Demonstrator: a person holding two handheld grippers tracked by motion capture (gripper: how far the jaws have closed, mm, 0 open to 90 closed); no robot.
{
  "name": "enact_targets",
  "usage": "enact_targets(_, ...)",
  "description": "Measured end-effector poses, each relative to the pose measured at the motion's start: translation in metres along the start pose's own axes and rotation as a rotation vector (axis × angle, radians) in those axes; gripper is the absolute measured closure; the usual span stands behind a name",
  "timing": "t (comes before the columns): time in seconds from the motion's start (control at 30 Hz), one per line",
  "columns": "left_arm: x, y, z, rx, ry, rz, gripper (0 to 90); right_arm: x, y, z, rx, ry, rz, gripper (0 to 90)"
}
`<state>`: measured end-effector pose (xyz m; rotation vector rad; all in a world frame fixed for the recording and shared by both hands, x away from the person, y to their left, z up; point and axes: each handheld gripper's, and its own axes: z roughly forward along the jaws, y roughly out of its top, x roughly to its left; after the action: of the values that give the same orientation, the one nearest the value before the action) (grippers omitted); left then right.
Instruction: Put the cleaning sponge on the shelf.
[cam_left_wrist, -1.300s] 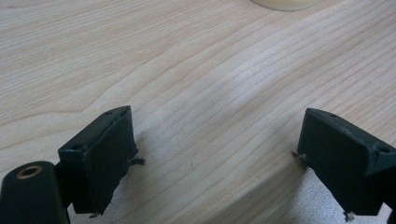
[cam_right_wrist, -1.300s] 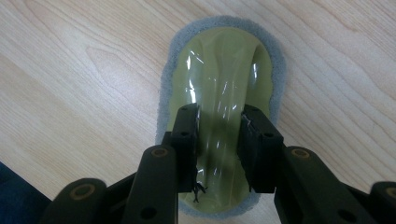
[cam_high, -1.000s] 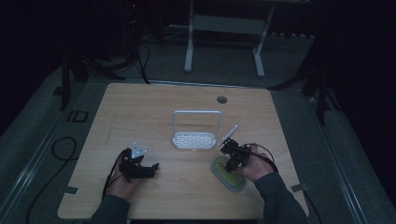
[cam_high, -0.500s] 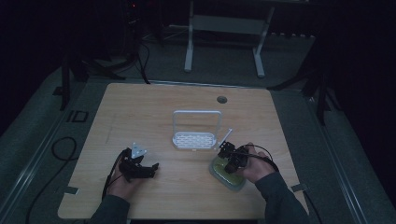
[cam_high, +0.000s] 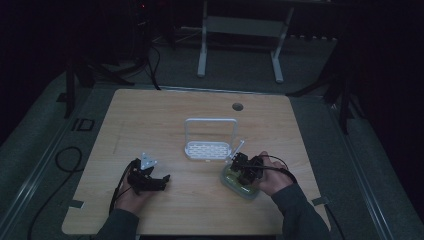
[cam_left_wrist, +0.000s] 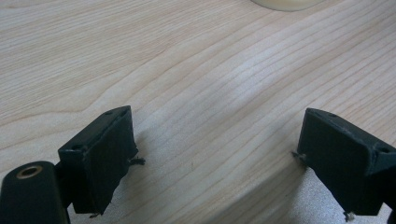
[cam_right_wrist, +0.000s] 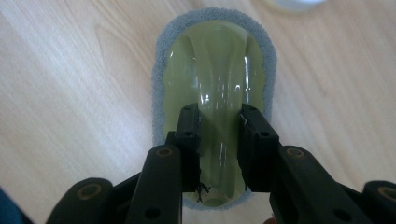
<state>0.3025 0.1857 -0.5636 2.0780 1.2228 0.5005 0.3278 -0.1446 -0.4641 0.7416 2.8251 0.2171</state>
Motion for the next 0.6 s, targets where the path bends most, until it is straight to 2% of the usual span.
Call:
enact_targets(0.03, 0.000, 0.000, 0.000, 0.000, 0.000, 0.000, 11.3, 0.001, 0.001, -0.002, -0.026, -0.010, -0.014, 71.7)
enact_targets(0.1, 0.000, 0.000, 0.000, 0.000, 0.000, 0.000, 11.2, 0.002, 0.002, -0.004, -0.044, -0.023, -0.038, 71.7)
enact_targets(0.27, 0.000, 0.000, 0.000, 0.001, 0.000, 0.000, 11.2, 0.001, 0.004, -0.005, -0.082, -0.050, -0.047, 71.8)
enact_targets(0.33, 0.000, 0.000, 0.000, 0.001, 0.000, 0.000, 11.2, 0.001, 0.005, -0.005, -0.096, -0.064, -0.067, 71.8)
enact_targets(0.6, 0.000, 0.000, 0.000, 0.001, -0.001, 0.000, 11.2, 0.005, 0.012, -0.002, -0.091, -0.096, -0.122, 71.8)
